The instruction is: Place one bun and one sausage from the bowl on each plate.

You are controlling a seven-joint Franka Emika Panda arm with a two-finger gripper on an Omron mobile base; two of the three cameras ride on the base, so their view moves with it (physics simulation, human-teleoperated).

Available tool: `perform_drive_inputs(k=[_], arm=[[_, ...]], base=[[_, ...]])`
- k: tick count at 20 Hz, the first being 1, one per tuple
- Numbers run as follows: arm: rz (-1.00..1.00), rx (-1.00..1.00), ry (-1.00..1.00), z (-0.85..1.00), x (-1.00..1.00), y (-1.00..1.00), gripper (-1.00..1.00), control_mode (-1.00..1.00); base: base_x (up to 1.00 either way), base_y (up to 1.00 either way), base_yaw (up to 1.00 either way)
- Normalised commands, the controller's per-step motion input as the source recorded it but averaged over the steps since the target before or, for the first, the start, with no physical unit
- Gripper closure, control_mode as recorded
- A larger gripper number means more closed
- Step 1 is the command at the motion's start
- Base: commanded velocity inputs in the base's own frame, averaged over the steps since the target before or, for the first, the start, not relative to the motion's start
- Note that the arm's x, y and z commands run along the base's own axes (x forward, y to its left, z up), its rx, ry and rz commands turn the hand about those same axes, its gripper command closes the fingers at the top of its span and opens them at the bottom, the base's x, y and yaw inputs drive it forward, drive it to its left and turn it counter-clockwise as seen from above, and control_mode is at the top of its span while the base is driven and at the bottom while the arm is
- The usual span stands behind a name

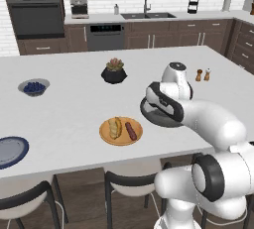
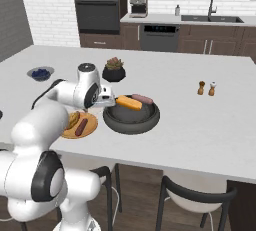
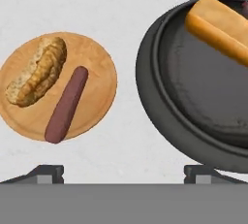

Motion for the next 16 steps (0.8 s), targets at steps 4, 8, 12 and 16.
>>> perform_drive_inputs(k=[4,8,12,16], arm=[[0.45,0.00,-0.02,0.13,0.22,-1.00,-1.00,-1.00],[0.44,-0.08,0.00,-0.06,0.51,-0.60,-1.00,-1.00],[0.33,-0.29,0.00,-0.24,0.60,-0.13,-1.00,-1.00],[0.18,-0.28,-0.01,-0.20,0.55,0.00,-1.00,-1.00]], base=[[0.00,0.00,0.00],[0.00,0.00,0.00],[0.00,0.00,0.00],[0.00,0.00,0.00]])
